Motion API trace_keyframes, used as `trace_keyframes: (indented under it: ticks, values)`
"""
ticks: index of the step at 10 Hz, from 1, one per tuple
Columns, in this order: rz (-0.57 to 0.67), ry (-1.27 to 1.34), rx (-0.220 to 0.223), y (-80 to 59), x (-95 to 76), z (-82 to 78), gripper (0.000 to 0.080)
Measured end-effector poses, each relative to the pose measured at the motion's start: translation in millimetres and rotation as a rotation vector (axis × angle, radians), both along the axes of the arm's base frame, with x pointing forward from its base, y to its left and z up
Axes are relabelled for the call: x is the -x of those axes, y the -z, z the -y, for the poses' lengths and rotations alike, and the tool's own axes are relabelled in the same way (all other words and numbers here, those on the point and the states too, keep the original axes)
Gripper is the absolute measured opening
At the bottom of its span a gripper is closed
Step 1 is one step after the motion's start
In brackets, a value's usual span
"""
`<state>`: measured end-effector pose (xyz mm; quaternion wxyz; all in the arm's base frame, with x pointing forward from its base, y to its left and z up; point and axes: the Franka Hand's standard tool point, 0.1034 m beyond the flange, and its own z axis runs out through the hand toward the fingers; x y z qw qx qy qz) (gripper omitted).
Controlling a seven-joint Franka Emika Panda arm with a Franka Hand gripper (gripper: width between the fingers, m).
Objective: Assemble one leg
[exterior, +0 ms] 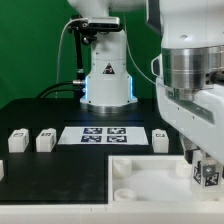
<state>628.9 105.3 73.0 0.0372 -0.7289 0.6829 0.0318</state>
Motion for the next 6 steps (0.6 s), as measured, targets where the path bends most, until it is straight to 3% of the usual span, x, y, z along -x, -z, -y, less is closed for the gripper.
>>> trace_keyframes:
  ticks: [3, 6]
  values:
    - [-0.044, 0.386, 0.014, -1.4, 2.5, 0.6, 0.0295]
    - [-0.051, 0.449, 0.013, -1.4, 3.5, 1.3, 0.0295]
